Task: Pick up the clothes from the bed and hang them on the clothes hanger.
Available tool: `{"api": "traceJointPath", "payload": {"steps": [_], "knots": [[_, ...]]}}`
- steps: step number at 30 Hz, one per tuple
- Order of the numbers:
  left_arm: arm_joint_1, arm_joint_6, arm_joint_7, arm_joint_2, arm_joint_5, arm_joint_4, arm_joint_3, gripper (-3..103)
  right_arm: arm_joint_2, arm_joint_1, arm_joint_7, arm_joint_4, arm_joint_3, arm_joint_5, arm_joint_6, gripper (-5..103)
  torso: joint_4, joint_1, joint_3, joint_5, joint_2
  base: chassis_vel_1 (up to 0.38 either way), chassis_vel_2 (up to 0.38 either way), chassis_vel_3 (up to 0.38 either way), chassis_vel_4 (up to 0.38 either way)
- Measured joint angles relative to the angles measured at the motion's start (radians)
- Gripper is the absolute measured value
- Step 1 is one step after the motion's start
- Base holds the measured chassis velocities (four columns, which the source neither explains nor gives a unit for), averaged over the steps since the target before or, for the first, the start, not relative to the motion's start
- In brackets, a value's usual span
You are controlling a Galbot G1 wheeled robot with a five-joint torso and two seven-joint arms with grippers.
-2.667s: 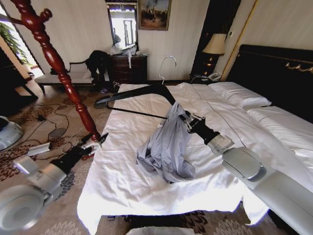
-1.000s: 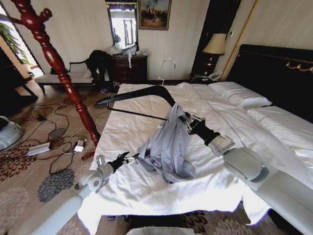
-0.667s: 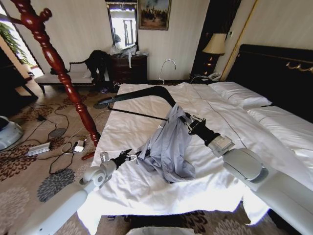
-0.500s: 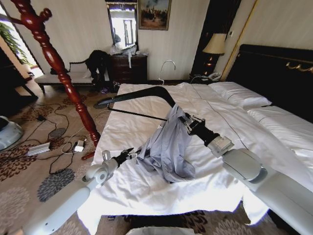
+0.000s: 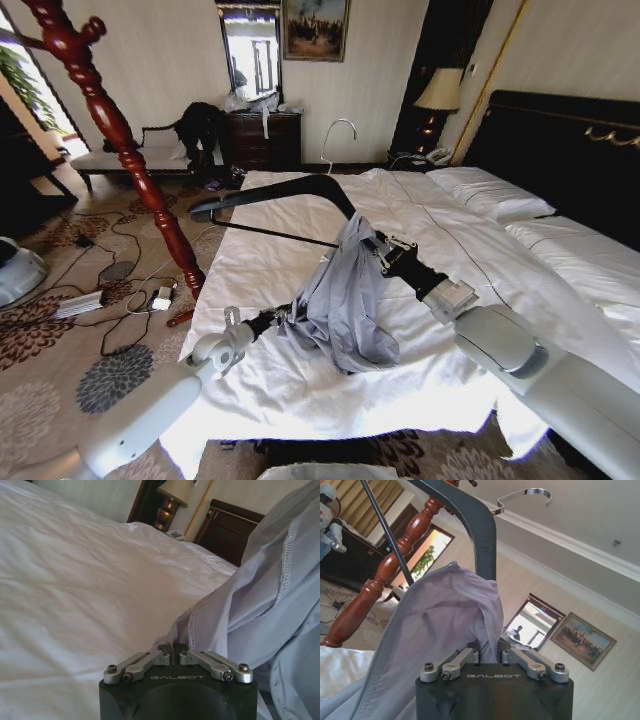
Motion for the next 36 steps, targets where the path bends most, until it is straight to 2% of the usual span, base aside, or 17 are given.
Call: {"api": "traceJointPath", "payload": {"steps": [1,8,15,19,20,22,25,27,30,32,33,36], "knots": [[-0.002,0.0,-0.001,0.0,0.0,0.001,0.001,3,0.003,-0.001,0.001,0.002,0.0,0.001,-0.002,15,0.0,0.0,0.0,0.0,0.0,0.0,0.0,0.0,0.0],[-0.002,0.0,-0.004,0.008,0.0,-0.006,-0.002,0,0.008,-0.022,0.002,0.007,0.004,-0.006,-0.006,15,0.0,0.0,0.0,0.0,0.0,0.0,0.0,0.0,0.0],[0.038,-0.002,-0.04,0.086,-0.036,-0.091,-0.097,0,0.025,-0.04,0.006,-0.017,0.007,-0.045,-0.002,15,0.0,0.0,0.0,0.0,0.0,0.0,0.0,0.0,0.0],[0.14,-0.004,-0.041,0.178,-0.085,-0.193,-0.243,0,0.04,-0.044,0.001,-0.04,-0.002,-0.078,0.008,15,0.0001,0.0,0.0,-0.0002,0.0,0.0,0.0,0.0,0.0],[0.14,-0.004,-0.041,0.178,-0.085,-0.193,-0.243,0,0.04,-0.044,0.001,-0.04,-0.002,-0.078,0.008,15,0.0001,0.0,0.0,-0.0002,0.0,0.0,0.0,0.0,0.0],[0.225,-0.004,-0.041,0.209,-0.111,-0.244,-0.369,0,0.046,-0.044,-0.004,-0.044,-0.004,-0.085,0.012,15,0.0003,0.0,0.0,-0.0002,0.0,0.0,0.0,0.0,0.0],[0.312,-0.006,-0.046,0.227,-0.133,-0.298,-0.507,0,0.049,-0.045,-0.006,-0.041,-0.003,-0.085,0.013,15,0.0,0.0,0.0,-0.0001,0.0,0.0,0.0,0.0,0.0],[0.332,-0.007,-0.048,0.23,-0.142,-0.311,-0.535,0,0.049,-0.045,-0.006,-0.04,-0.002,-0.085,0.013,15,0.0001,0.0,0.0,0.0,0.0,0.0,0.0,0.0,0.0],[0.472,-0.007,-0.056,0.251,-0.18,-0.395,-0.692,0,0.038,-0.046,-0.01,-0.023,0.004,-0.086,0.015,15,0.0002,0.0,0.0,-0.0001,0.0,0.0,0.0,0.0,0.0],[0.493,-0.008,-0.056,0.256,-0.183,-0.41,-0.712,0,0.033,-0.046,-0.011,-0.02,0.005,-0.087,0.016,15,0.0003,0.0,0.0,-0.0002,0.0,0.0,0.0,0.0,0.0],[0.539,-0.012,-0.059,0.269,-0.188,-0.445,-0.758,0,0.025,-0.047,-0.012,-0.015,0.009,-0.088,0.018,15,0.0003,0.0,0.0,-0.0003,0.0,0.0,0.0,0.0,0.0],[0.571,-0.019,-0.072,0.288,-0.199,-0.484,-0.81,0,0.014,-0.041,-0.013,-0.01,0.014,-0.087,0.021,15,-0.0001,0.0,0.0,0.0001,0.0,0.0,0.0,0.0,0.0]]}}
